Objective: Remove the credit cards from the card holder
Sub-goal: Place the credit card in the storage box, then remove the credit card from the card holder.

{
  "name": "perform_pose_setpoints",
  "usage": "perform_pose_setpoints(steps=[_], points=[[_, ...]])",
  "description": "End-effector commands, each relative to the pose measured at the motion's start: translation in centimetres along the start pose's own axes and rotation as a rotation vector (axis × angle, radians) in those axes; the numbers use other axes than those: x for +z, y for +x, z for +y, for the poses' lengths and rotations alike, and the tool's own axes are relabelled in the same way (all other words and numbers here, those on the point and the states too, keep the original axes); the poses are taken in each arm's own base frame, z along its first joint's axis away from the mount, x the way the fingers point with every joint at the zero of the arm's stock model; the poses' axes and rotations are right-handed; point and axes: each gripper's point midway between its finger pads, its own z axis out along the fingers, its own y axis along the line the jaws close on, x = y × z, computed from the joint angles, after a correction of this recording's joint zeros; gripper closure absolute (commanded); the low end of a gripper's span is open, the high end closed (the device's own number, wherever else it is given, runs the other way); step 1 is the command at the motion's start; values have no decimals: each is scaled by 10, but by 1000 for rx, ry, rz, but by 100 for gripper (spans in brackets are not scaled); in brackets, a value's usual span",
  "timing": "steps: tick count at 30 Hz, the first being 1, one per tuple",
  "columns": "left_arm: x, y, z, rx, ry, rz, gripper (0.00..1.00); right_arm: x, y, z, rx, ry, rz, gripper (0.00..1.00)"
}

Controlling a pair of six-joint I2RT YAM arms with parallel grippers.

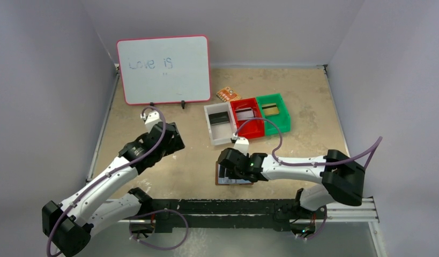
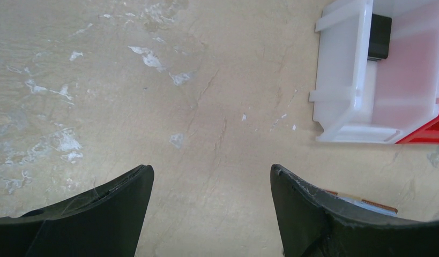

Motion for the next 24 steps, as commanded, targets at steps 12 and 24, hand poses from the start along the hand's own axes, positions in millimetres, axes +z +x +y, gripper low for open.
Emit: perform_pose_setpoints(steps=[12, 24], points=[[4, 13, -27, -25, 112, 81, 21, 11, -8, -12, 9, 136, -35, 34], [6, 17, -30, -27, 122, 97, 22, 25, 3, -21, -28, 188, -8, 63]])
